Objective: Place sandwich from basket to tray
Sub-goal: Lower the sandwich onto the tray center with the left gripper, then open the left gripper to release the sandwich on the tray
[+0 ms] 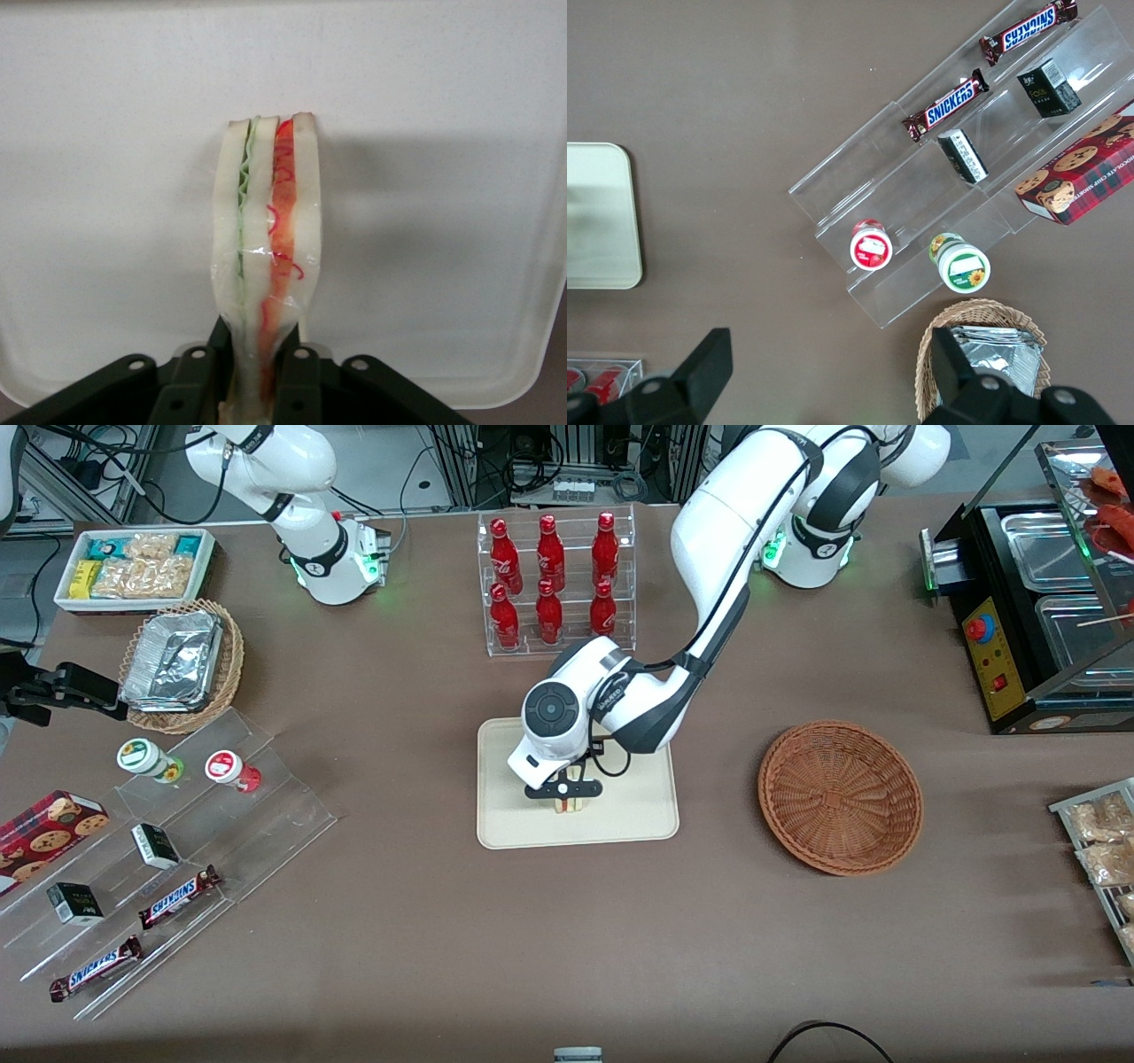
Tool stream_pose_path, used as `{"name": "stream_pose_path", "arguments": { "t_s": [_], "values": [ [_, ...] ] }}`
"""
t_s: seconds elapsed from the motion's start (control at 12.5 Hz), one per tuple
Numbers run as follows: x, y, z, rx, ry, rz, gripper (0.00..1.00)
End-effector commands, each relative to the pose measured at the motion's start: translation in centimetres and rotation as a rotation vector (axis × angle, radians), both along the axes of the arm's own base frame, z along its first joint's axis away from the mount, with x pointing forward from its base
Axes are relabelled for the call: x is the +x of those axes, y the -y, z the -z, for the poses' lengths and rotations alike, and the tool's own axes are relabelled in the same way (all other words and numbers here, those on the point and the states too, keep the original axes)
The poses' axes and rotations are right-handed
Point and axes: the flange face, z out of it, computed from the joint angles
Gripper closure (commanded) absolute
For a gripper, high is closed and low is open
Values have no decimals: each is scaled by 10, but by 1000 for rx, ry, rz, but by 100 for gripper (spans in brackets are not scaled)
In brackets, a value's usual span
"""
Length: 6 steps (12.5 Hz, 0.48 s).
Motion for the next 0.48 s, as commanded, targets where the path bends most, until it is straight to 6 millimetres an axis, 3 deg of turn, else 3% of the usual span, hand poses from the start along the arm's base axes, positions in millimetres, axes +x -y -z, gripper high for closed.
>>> {"name": "stream_pose_path", "arguments": {
  "t_s": [0.0, 0.16, 0.4],
  "values": [
    [1, 0, -23, -5, 28, -20, 1],
    [5, -6, -49, -6, 33, -46, 1],
    [14, -24, -115, -17, 52, -104, 1]
  ]
}}
